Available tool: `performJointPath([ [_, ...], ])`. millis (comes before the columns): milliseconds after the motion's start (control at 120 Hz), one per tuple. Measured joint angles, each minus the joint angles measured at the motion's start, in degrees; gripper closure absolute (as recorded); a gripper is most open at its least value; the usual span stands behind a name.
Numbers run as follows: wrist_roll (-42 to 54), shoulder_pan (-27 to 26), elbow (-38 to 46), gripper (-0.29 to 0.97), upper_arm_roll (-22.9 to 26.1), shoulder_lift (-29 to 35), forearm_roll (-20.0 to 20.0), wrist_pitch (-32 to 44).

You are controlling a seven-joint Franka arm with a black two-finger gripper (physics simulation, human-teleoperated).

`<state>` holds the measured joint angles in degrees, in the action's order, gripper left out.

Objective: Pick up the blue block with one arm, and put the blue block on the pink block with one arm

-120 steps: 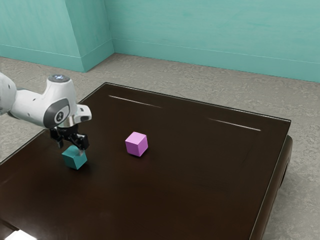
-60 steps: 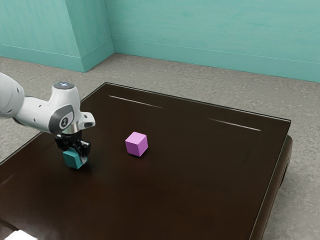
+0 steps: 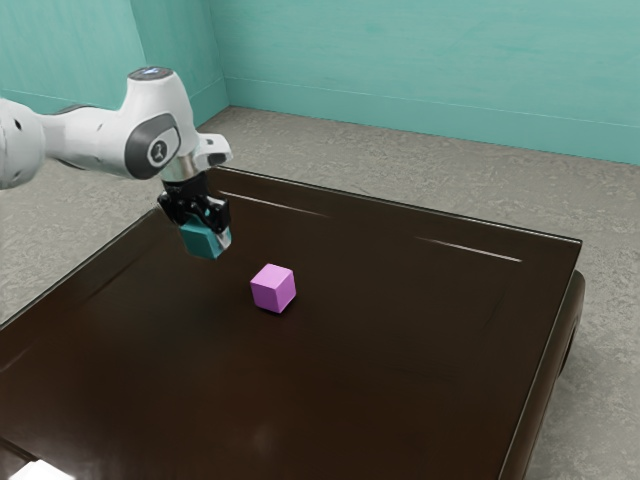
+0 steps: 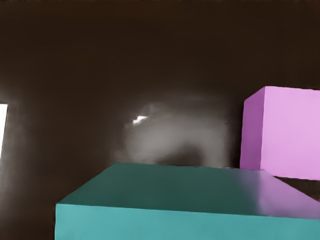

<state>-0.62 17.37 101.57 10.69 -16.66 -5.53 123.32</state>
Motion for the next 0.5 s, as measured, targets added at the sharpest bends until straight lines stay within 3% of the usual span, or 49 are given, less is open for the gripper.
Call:
performJointPath([
  [167,0.0,-1.5,-5.3,0.50,1.9,-5.6,1.1,-1.5],
  [500,-0.4,-4.2,-8.5,0.50,1.9,-9.8,1.1,-2.0],
])
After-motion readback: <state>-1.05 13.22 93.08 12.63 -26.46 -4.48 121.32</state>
